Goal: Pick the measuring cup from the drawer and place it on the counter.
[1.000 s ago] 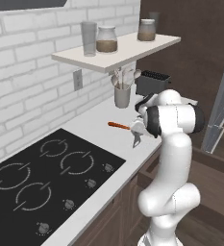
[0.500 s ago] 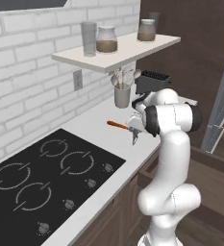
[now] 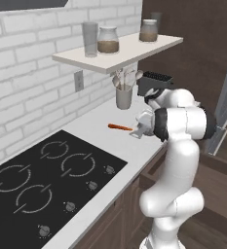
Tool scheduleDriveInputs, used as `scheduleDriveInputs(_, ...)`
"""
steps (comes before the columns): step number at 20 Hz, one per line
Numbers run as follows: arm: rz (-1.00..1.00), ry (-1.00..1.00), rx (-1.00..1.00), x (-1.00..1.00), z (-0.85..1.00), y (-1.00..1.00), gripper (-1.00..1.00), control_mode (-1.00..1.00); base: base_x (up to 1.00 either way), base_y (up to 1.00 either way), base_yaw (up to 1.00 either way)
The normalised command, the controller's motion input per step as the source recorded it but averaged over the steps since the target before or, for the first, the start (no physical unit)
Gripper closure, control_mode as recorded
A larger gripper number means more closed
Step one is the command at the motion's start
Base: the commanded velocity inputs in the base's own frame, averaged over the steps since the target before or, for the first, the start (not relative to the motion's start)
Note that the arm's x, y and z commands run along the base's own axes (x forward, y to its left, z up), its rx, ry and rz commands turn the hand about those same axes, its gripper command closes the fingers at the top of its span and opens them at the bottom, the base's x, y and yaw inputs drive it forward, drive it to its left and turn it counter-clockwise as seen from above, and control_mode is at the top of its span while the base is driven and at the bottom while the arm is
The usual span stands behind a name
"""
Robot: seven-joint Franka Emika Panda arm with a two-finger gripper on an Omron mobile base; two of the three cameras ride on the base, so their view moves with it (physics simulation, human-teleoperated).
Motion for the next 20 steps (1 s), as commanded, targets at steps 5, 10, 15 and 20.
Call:
scheduleDriveInputs(5, -0.03, -0.06, 0.00, -0.68, 0.92, -0.11, -1.00, -1.00, 0.00, 0.00, 0.00)
scheduleDriveInputs(10, -0.02, 0.00, 0.00, -0.97, 0.81, -0.06, -1.00, -1.00, 0.00, 0.00, 0.00)
scheduleDriveInputs(15, 0.00, -0.05, 0.00, -1.00, 0.35, -0.42, -1.00, -1.00, 0.00, 0.00, 0.00)
scheduleDriveInputs(20, 0.00, -0.22, 0.00, -1.00, 0.05, -0.52, -1.00, -1.00, 0.00, 0.00, 0.00)
